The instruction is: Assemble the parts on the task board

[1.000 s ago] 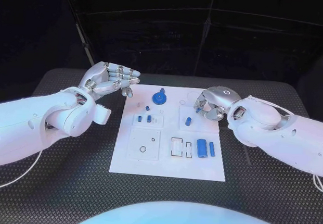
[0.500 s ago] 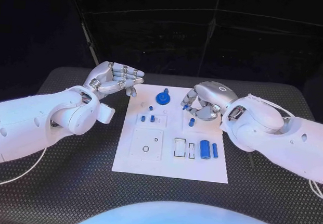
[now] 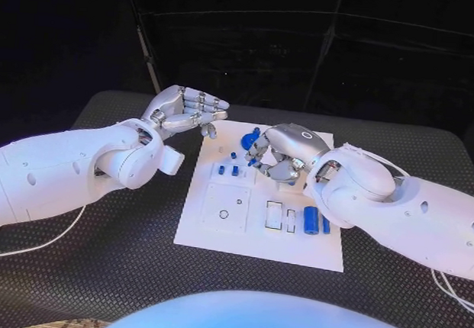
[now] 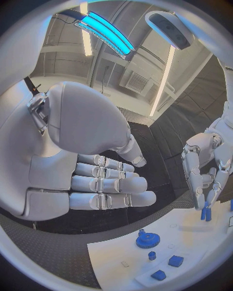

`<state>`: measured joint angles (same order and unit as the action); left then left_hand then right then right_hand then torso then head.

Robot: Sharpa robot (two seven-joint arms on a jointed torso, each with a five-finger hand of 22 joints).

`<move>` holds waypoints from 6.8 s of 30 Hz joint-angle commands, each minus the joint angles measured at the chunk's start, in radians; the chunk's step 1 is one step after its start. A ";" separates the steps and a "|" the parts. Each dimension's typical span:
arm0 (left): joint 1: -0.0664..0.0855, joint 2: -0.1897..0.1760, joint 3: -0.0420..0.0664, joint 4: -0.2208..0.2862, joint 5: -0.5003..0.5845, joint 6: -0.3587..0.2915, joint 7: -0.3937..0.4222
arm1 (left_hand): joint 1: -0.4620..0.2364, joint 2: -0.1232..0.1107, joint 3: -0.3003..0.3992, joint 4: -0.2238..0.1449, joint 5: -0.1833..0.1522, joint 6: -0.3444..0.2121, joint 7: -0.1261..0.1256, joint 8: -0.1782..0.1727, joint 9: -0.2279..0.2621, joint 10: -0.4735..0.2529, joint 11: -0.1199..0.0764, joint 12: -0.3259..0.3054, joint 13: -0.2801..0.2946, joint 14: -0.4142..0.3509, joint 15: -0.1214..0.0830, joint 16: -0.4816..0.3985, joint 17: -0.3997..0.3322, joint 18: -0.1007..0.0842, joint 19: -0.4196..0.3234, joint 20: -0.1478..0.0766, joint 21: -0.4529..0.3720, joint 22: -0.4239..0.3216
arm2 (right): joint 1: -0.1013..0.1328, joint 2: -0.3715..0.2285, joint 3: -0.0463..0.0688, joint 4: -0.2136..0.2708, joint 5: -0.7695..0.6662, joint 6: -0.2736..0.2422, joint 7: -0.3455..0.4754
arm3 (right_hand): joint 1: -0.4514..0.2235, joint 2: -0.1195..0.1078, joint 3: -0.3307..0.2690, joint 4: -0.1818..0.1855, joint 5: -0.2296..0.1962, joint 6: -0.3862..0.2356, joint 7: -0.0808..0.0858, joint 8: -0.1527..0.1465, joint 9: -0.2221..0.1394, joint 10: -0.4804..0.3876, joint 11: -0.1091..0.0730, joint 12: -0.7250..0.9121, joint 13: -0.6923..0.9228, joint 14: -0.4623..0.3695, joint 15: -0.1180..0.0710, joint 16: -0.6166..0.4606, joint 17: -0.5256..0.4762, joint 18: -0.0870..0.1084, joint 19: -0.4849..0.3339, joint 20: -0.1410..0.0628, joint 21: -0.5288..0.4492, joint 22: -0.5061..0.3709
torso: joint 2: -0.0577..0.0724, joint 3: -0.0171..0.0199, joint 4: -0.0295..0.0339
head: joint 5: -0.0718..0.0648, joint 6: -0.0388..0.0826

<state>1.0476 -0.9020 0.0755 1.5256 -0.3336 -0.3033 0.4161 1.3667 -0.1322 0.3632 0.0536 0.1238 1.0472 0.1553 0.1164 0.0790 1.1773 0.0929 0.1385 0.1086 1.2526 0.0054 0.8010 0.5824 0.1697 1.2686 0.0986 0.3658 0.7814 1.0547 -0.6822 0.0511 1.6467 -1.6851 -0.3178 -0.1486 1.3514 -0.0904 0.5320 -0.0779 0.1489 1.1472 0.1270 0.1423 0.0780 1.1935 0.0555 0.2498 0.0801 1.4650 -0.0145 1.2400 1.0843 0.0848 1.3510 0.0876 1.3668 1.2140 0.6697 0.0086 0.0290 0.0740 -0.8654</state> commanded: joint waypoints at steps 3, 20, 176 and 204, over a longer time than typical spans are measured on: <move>0.002 0.004 0.001 -0.002 0.005 0.011 0.002 | -0.001 0.006 -0.003 -0.005 0.003 -0.002 0.012 -0.007 -0.002 -0.009 0.002 -0.008 0.001 -0.009 0.004 -0.005 -0.002 0.011 -0.003 0.008 -0.005 -0.003 | -0.003 0.029 -0.024 -0.027 0.003 0.032 0.025 | -0.008 0.002 0.004 -0.003 0.006 0.002 0.004 0.000 0.000 -0.001 0.004 -0.007 -0.001 0.033 -0.006 0.003 -0.001 -0.006 0.008 -0.001 0.008 0.002 | 0.000 0.0012 -0.0036 | 0.028 -0.007; 0.002 0.018 0.001 -0.012 0.005 0.017 0.000 | -0.002 0.006 -0.004 -0.005 0.003 -0.003 0.014 -0.009 -0.002 -0.011 0.004 -0.008 0.000 -0.009 0.005 -0.006 -0.002 0.011 -0.004 0.008 -0.007 -0.004 | -0.044 0.075 -0.043 -0.068 -0.036 0.074 0.027 | -0.010 0.002 0.003 -0.003 0.007 0.001 0.005 -0.001 0.000 -0.003 0.005 -0.009 -0.002 0.033 -0.006 0.004 -0.001 -0.006 0.009 0.000 0.009 0.004 | -0.001 0.0011 -0.0025 | 0.045 -0.007; 0.000 0.040 0.001 -0.041 0.022 0.085 -0.006 | -0.010 0.014 -0.012 0.003 0.003 -0.006 0.016 -0.012 -0.003 -0.015 0.007 -0.008 0.002 -0.013 0.009 -0.007 -0.004 0.011 -0.003 0.012 -0.016 -0.013 | -0.060 -0.130 0.049 -0.059 -0.013 0.165 -0.075 | -0.013 -0.008 -0.129 0.071 -0.012 -0.062 0.012 -0.052 -0.007 -0.068 0.017 0.016 -0.017 0.015 0.005 -0.017 -0.100 0.008 -0.027 0.012 -0.038 -0.057 | 0.000 0.0009 -0.0016 | 0.001 -0.007; -0.004 0.048 0.001 -0.051 0.022 0.088 -0.007 | -0.009 0.016 -0.011 0.003 0.003 -0.006 0.016 -0.013 -0.003 -0.016 0.006 -0.008 0.002 -0.013 0.009 -0.007 -0.004 0.011 -0.002 0.012 -0.017 -0.014 | -0.060 -0.104 0.090 0.117 0.121 -0.023 0.037 | -0.007 0.016 -0.093 0.084 -0.016 -0.012 0.004 -0.038 -0.004 0.000 0.004 -0.006 -0.012 0.022 -0.006 0.016 -0.064 -0.002 0.002 0.001 -0.006 -0.009 | -0.002 -0.0020 -0.0008 | 0.006 -0.007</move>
<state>1.0437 -0.8569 0.0751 1.4735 -0.3176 -0.2257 0.4060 1.3585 -0.1241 0.3550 0.0563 0.1238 1.0418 0.1678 0.1089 0.0766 1.1702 0.1000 0.1346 0.1091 1.2456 0.0127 0.7978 0.5804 0.1614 1.2653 0.1019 0.3534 0.7685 0.9940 -0.7933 0.1418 1.7654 -1.6022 -0.3081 -0.1558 1.3372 -0.0783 0.4343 0.0063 0.1278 1.1300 0.1279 0.1010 0.0724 1.1856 0.0580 0.2498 0.0679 1.4650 -0.0146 1.2487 1.0197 0.1010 1.3457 0.0895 1.3546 1.2047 0.6668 0.0092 0.0267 0.0821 -0.8728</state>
